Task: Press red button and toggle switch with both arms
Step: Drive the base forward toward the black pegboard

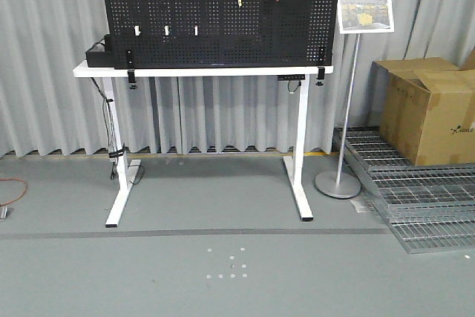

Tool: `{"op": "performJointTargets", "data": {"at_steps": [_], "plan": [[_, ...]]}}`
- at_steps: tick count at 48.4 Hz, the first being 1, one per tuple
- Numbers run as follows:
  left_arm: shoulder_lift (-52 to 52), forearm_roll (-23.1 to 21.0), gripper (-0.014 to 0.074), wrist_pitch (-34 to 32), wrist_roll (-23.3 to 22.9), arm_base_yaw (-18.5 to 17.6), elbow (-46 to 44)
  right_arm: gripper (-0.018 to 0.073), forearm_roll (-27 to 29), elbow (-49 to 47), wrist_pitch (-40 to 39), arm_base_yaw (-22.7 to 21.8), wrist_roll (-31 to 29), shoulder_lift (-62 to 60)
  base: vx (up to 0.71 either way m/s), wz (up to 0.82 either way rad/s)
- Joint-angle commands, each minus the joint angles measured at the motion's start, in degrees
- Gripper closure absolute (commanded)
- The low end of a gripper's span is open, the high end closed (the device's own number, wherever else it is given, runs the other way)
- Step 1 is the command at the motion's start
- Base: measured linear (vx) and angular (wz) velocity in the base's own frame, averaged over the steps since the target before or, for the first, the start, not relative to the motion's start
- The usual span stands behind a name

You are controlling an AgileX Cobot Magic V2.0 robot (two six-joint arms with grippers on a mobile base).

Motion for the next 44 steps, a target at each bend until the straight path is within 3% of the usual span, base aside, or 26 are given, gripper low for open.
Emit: {"op": "performJointTargets", "data": {"at_steps": [1,44], "plan": [[-0.91,-0.16,0.0594,-4.51,-0.44,0.10,1.93,0.0562,-0.21,0.68,-4.93,-0.27,-0.42,-0.74,0.00,0.00],[-0.91,-0.16,0.0594,-4.51,-0.44,0.10,1.93,0.0562,-0.21,0.68,-4.93,-0.27,-0.42,-0.74,0.03,0.01]]}}
